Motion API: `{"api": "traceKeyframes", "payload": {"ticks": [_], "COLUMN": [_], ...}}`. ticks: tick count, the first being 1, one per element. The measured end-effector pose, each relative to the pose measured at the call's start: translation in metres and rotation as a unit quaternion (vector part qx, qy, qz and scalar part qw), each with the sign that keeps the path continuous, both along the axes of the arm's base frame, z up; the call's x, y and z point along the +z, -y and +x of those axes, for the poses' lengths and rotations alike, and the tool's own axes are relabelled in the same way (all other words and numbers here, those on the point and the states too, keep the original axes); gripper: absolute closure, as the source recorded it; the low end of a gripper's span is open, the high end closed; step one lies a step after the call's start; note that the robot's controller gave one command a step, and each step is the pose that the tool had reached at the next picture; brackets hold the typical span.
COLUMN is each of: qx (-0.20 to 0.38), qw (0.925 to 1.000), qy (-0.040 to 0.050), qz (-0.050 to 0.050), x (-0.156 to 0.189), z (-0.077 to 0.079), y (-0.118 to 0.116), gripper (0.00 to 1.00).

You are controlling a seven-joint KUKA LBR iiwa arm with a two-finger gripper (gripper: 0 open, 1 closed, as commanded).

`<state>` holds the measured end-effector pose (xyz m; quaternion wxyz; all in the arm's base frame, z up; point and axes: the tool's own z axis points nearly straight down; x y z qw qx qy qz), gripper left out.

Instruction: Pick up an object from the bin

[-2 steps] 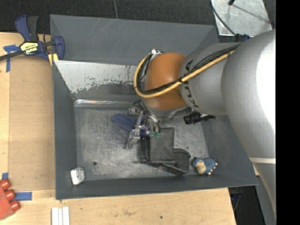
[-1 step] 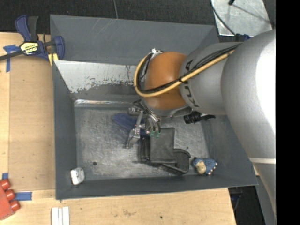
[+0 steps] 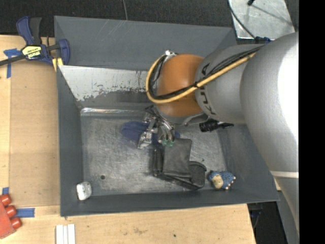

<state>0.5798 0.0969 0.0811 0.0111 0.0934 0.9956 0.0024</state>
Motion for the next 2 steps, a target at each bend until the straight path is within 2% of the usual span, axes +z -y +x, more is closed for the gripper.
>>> {"api": "traceKeyframes", "payload": {"ticks": [1, 2], "qx": [-0.001, -0.001], "qw": [1.0000, 1.0000], "qy": [-0.0075, -0.0057], "qz": [-0.001, 0.000], "x": [0.029, 0.117], "z": [0.002, 0.005], "y": [0.001, 0.001], "gripper": [1.00, 1.00]}}
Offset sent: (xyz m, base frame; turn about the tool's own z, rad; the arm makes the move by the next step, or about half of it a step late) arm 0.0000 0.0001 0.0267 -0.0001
